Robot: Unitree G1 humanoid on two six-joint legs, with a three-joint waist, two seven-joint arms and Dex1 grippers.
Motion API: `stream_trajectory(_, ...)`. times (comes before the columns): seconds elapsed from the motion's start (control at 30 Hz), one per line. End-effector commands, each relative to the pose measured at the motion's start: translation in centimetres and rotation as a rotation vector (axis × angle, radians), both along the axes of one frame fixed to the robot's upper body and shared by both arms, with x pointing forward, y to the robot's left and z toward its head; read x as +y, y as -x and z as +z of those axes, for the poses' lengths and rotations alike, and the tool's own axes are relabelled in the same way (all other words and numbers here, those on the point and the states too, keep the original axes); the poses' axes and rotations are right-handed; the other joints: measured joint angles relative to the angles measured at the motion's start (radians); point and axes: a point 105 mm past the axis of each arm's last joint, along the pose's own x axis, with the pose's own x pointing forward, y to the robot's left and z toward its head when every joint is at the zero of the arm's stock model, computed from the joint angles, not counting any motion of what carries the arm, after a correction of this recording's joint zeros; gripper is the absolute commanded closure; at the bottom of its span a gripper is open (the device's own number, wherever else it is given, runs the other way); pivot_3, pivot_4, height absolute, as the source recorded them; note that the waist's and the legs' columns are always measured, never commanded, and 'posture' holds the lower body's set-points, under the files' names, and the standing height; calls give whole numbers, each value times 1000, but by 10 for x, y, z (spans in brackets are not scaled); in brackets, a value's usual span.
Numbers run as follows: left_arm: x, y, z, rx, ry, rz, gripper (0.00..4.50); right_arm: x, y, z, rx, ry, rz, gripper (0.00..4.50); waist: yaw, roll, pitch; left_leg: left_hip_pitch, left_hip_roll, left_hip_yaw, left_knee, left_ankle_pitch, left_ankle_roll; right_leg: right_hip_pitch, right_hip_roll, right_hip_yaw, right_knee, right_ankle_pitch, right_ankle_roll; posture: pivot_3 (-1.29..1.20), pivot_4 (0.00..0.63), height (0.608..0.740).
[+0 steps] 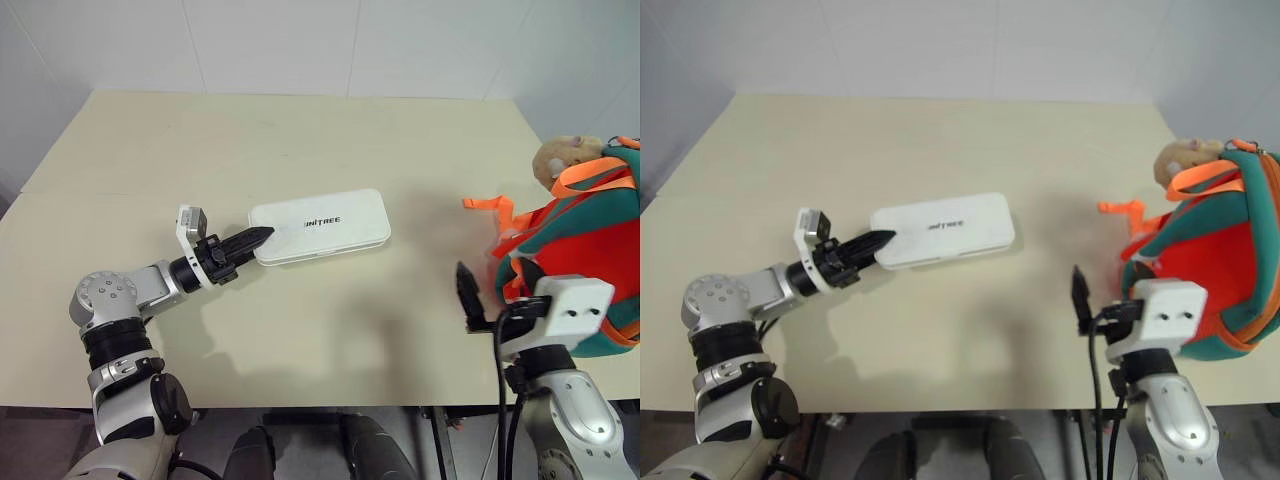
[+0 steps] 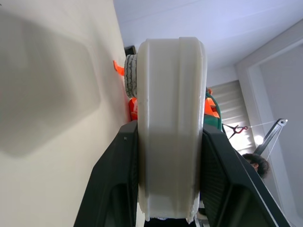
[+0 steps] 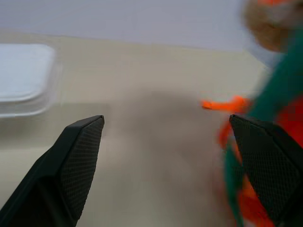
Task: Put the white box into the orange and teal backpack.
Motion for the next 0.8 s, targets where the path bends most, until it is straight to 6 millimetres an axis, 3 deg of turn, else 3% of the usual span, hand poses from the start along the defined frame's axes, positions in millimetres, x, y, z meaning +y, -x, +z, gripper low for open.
stream_trajectory(0.03,0,0,19,-66,25,-17,3175,-14,8,18,-93,-5,-97,0,0,0,0,0,0,0,0,0,0,0,0,0,0,0,0,0,150,740)
stream_trajectory(0.57,17,6,20,-95,-11,57,3175,-40,-66,21,-147,-26,-158,0,0,0,0,0,0,0,-11,0,-1,-2,0,0,-7,0,-1,0,150,740)
stream_trajectory(0.7,21,10,18,-99,-16,77,3175,-49,-74,18,-141,-15,-214,0,-1,0,0,0,0,1,-11,0,-1,-2,-1,0,-7,0,-1,0,150,740)
stream_trajectory(0.8,23,13,19,-108,-17,91,3175,-51,-68,18,-150,6,-242,0,-1,0,0,0,0,1,-11,0,-1,-2,0,0,-6,0,-1,0,150,740)
